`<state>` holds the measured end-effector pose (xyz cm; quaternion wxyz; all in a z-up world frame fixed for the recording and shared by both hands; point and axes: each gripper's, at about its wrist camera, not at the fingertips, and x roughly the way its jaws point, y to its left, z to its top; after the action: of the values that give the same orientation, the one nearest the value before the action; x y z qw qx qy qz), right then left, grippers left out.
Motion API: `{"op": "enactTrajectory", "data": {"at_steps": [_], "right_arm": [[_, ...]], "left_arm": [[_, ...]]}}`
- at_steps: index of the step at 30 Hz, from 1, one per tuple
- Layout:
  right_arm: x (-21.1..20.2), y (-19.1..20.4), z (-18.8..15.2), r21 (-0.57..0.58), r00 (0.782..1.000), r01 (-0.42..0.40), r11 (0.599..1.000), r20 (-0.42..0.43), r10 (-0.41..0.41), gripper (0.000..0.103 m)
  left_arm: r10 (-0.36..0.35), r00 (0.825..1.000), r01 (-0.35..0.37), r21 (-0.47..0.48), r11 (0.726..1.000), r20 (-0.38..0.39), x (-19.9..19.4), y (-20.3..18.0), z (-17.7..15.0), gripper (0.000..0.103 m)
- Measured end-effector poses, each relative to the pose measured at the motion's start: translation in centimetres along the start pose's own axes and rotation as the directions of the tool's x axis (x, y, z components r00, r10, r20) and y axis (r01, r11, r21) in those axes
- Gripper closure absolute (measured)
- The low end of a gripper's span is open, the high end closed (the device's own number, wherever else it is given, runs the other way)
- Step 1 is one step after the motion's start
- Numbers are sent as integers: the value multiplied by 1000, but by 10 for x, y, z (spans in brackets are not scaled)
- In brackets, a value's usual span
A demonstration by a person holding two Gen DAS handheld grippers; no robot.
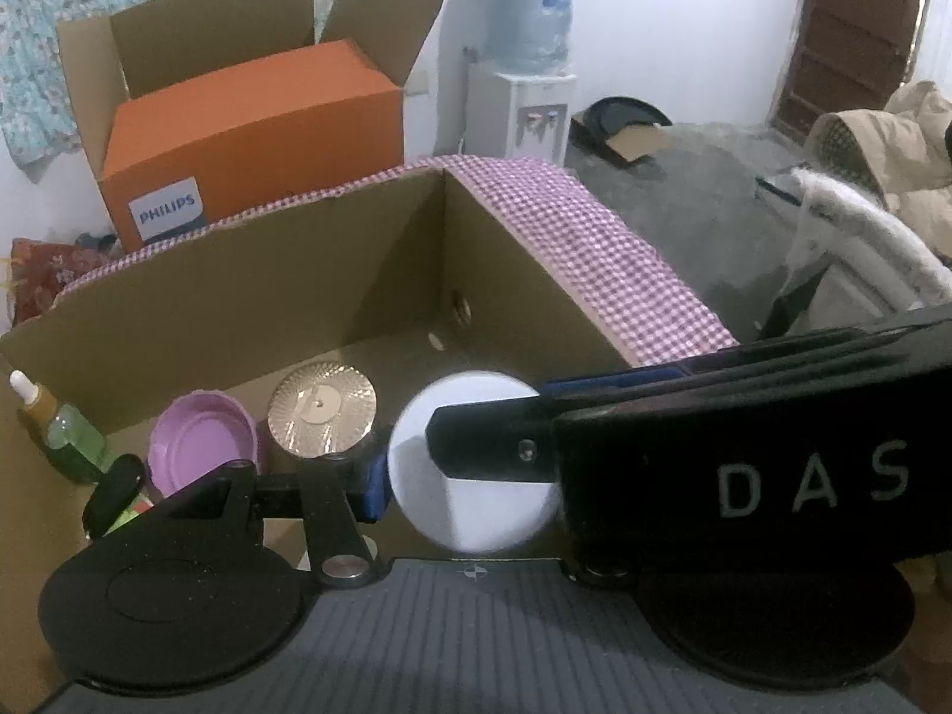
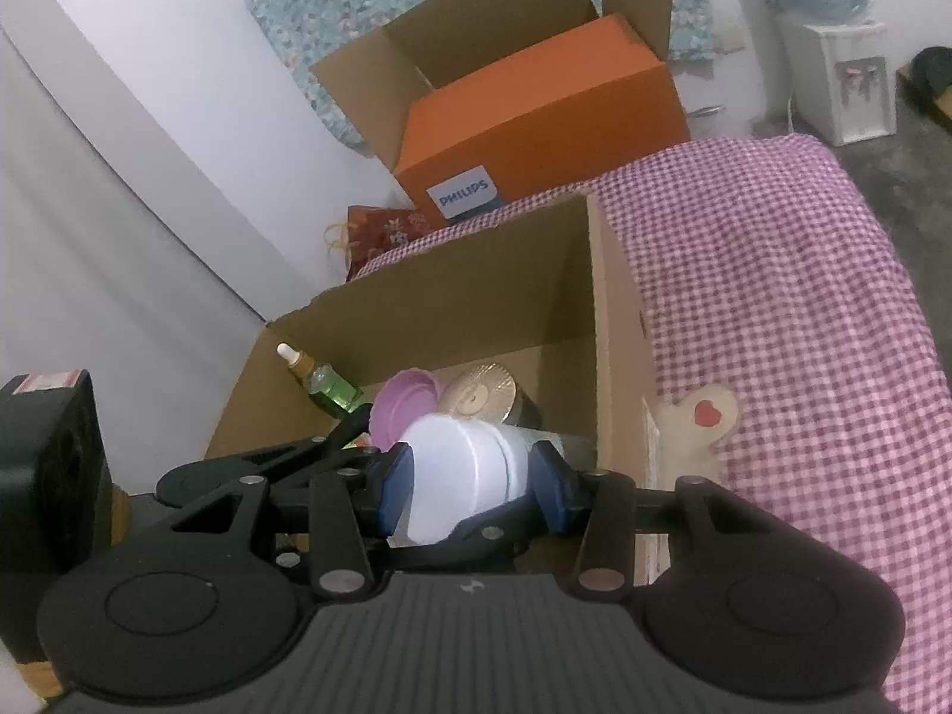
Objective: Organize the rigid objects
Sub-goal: 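Carry the white bottle into the box and open the right gripper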
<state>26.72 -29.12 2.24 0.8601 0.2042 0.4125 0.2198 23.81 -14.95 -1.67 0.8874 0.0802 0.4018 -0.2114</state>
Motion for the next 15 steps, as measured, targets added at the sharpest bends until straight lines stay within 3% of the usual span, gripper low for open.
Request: {"op": "enactTrajectory", "data": {"at_steps": [8, 15], "right_arm": [[-1, 3, 2, 8, 1000, -28, 1000, -3, 28, 56], [-4, 1, 2, 17, 999, -34, 999, 8, 34, 56]], "left_arm": [[16, 999, -17, 57, 998, 27, -8, -11, 2, 50], [3, 1000, -4, 40, 999, 31, -11, -6, 3, 47]]}}
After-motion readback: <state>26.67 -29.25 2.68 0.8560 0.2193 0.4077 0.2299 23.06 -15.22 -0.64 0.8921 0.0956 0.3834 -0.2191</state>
